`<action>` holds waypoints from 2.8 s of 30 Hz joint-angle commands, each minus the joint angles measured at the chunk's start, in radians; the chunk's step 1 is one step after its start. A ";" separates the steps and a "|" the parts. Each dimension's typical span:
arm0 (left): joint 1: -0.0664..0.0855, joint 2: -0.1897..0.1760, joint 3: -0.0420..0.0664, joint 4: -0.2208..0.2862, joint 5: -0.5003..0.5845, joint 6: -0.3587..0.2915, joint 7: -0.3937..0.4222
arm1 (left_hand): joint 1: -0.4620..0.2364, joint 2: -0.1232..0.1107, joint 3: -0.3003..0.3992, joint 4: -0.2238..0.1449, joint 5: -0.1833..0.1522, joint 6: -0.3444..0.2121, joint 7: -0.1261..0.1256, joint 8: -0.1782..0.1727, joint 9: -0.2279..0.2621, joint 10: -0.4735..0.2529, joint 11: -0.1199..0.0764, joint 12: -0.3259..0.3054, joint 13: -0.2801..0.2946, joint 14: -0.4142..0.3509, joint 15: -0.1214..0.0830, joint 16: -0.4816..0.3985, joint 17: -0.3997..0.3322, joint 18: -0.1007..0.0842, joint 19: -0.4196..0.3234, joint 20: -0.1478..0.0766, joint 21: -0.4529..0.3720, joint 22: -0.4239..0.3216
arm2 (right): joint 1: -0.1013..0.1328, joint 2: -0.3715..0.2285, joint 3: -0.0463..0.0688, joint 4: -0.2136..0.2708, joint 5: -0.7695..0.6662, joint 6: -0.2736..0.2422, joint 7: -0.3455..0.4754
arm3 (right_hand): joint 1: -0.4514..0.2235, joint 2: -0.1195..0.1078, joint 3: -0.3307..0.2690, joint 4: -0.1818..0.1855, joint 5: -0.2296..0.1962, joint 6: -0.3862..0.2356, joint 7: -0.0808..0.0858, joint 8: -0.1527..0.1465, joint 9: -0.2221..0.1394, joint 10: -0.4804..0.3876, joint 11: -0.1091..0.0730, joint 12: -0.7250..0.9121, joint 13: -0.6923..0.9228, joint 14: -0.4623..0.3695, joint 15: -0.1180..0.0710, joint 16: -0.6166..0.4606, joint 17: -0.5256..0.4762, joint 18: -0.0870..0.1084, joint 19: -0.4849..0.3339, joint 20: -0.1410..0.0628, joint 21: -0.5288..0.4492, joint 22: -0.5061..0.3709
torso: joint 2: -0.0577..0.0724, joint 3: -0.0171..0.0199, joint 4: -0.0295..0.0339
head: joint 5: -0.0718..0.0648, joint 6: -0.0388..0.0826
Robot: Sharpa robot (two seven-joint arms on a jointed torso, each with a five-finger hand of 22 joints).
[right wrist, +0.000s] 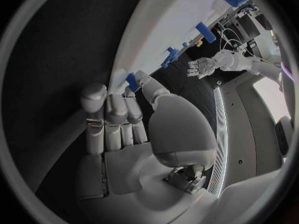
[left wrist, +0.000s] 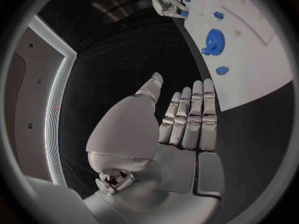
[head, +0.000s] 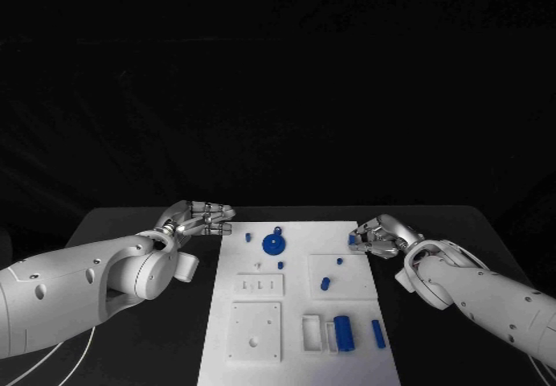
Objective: Assemble the parts on the task board
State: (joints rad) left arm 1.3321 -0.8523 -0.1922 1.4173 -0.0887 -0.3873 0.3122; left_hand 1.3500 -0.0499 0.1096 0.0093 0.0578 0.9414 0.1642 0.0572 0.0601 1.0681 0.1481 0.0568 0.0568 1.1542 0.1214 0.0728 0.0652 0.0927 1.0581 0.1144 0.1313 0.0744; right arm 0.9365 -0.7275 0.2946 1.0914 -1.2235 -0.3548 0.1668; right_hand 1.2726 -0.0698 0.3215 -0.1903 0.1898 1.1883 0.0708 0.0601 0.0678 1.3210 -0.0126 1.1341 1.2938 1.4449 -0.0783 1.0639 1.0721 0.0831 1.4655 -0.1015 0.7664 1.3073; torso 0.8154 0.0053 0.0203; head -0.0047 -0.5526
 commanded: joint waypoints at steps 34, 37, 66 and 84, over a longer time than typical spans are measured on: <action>0.100 0.136 0.004 -0.116 -0.257 0.320 -0.365 | -0.214 -0.049 -0.004 0.123 0.207 0.266 -0.143 0.018 0.541 0.425 -0.184 0.168 0.171 0.089 -0.195 0.866 0.450 -0.073 0.010 -0.208 0.612 0.481 | 0.086 0.053 -0.001 0.235 -0.170 0.047 -0.229 | -0.007 -0.004 0.033 0.013 0.013 0.009 0.000 0.003 0.003 0.005 -0.008 0.006 0.009 0.005 -0.008 0.010 0.014 -0.003 0.056 -0.006 0.013 0.091 | -0.044 -0.0249 0.0050 | 0.025 -0.007; 0.101 0.155 0.004 -0.125 -0.244 0.301 -0.390 | -0.205 -0.056 -0.002 0.121 0.288 0.278 -0.155 0.022 0.592 0.434 -0.191 0.198 0.198 0.093 -0.203 0.910 0.468 -0.075 0.012 -0.214 0.633 0.502 | 0.087 0.071 -0.002 0.245 -0.185 0.053 -0.248 | -0.009 -0.005 0.038 0.011 0.022 0.011 0.000 0.003 0.005 0.005 -0.009 0.006 0.009 0.005 -0.008 0.010 0.015 -0.003 0.057 -0.006 0.014 0.091 | -0.043 -0.0244 0.0044 | 0.023 -0.006; 0.104 0.239 0.006 -0.137 -0.386 0.282 -0.544 | -0.244 -0.102 0.008 0.193 0.143 0.234 -0.145 0.007 0.786 0.347 -0.187 0.321 0.367 0.022 -0.197 1.062 0.432 -0.067 -0.043 -0.208 0.678 0.647 | 0.117 0.160 -0.036 0.261 -0.235 0.094 -0.350 | -0.019 -0.010 0.044 0.012 0.039 0.006 0.001 0.003 0.006 0.005 -0.010 0.005 0.010 0.006 -0.008 0.010 0.017 -0.001 0.057 -0.006 0.016 0.091 | -0.042 -0.0232 0.0024 | 0.017 -0.008; 0.104 0.269 0.007 -0.148 -0.448 0.295 -0.586 | -0.240 -0.096 0.009 0.188 0.137 0.232 -0.143 0.007 0.767 0.346 -0.186 0.322 0.367 0.021 -0.197 1.067 0.421 -0.066 -0.038 -0.208 0.664 0.665 | 0.125 0.179 -0.042 0.261 -0.242 0.114 -0.363 | -0.020 -0.015 0.032 0.021 0.040 0.005 0.000 0.003 0.006 0.004 -0.010 0.002 0.009 0.006 -0.008 0.007 0.016 -0.001 0.057 -0.006 0.016 0.090 | -0.043 -0.0228 0.0039 | 0.012 -0.011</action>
State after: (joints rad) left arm 1.4346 -0.5871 -0.1869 1.2693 -0.5105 -0.1115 -0.2605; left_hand 1.1065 -0.1462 0.1166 0.1984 0.1971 1.1807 0.0213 0.0691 0.8278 1.4218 -0.0373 0.3804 0.4227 1.1789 -0.0750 1.1348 0.4874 0.0227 1.0167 -0.0983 0.8006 0.7383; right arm 1.0605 -0.5507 0.2528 1.3522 -1.4515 -0.2625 -0.1886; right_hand 1.2607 -0.0823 0.3548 -0.1736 0.2246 1.1909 0.0733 0.0564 0.0733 1.3243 -0.0159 1.1377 1.3025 1.4489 -0.0819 1.0706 1.0883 0.0838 1.4650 -0.1017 0.7818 1.3073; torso 0.7736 -0.0178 0.0234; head 0.0079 -0.5631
